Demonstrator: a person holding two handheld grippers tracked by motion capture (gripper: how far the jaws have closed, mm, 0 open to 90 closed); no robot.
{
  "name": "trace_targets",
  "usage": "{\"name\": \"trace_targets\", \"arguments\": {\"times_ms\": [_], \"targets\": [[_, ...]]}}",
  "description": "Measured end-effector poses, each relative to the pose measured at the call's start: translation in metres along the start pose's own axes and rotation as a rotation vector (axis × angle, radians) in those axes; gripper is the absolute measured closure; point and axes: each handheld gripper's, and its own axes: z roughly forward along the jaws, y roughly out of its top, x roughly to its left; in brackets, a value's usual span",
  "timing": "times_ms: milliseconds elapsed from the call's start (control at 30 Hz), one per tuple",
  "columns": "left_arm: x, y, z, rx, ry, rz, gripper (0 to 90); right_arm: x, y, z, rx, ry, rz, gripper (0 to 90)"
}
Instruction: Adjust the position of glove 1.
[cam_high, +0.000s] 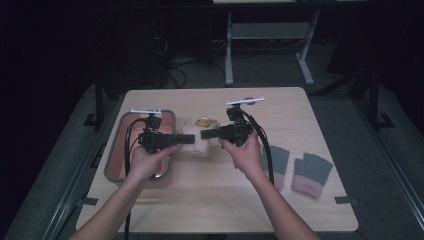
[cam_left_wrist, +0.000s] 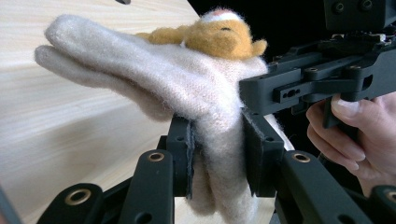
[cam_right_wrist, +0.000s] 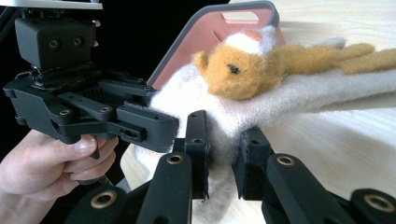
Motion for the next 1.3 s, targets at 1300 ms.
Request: {"name": "trace_targets", "arguments": {"times_ms": [1300], "targets": [[0.025, 0.015, -0.086, -0.084, 0.068, -0.026, 66.9, 0.055, 0.051, 0.061, 0.054, 0.065, -0.099, 77.5]]}}
